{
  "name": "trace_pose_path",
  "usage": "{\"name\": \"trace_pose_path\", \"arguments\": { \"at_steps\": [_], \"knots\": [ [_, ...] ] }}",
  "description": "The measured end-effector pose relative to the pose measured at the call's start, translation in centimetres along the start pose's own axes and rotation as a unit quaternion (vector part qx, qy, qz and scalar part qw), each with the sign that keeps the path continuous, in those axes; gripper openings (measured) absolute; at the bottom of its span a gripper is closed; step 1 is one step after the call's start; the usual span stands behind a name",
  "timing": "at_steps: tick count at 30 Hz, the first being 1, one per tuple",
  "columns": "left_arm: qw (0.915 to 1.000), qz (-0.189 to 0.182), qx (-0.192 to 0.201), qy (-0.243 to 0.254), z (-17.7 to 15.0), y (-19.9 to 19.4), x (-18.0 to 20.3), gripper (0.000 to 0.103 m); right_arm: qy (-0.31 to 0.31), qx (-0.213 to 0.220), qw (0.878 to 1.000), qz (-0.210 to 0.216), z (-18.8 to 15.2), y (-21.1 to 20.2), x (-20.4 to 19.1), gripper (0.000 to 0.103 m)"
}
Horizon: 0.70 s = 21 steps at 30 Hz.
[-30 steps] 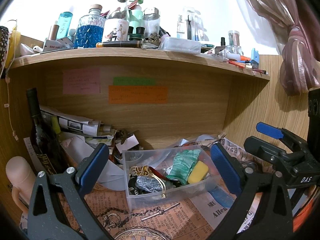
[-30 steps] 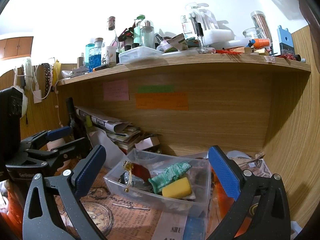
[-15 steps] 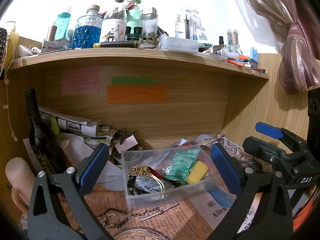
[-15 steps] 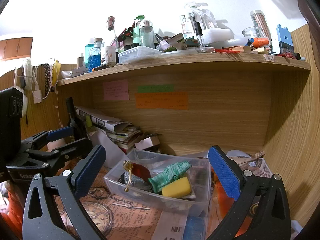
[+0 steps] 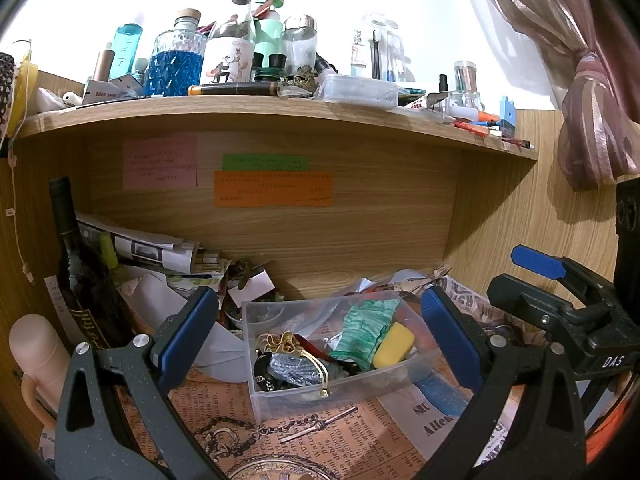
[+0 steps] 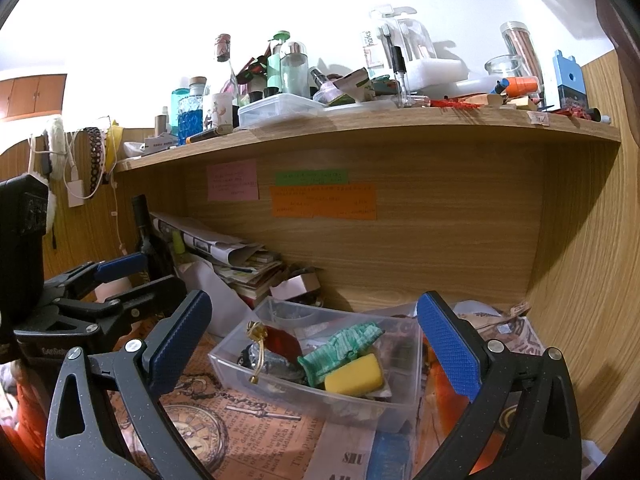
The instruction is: Organize soft objects
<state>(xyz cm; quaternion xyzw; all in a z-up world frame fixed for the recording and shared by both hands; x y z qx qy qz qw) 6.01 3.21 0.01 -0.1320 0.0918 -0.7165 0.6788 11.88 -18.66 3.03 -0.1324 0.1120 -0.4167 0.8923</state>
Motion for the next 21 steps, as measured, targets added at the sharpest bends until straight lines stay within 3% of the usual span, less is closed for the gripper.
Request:
{"name": "trace_pose_path", "arguments": {
  "at_steps": [21],
  "knots": [
    [1.0000, 0.000, -0.002, 0.000, 0.01, 0.18, -0.14, 0.103, 0.007, -0.003, 1.000, -0.002, -0.01, 0.19, -0.03, 0.103]
  ]
}}
Point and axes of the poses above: each gripper's, at about its wrist camera, not at the fingertips, and y roughly the way its jaws point, x to its right, z to its top, the point moved 1 cm from there along y, roughly the way its jaws point, and after that the axes turned 3 degrees about -x, right-handed, at the moved point
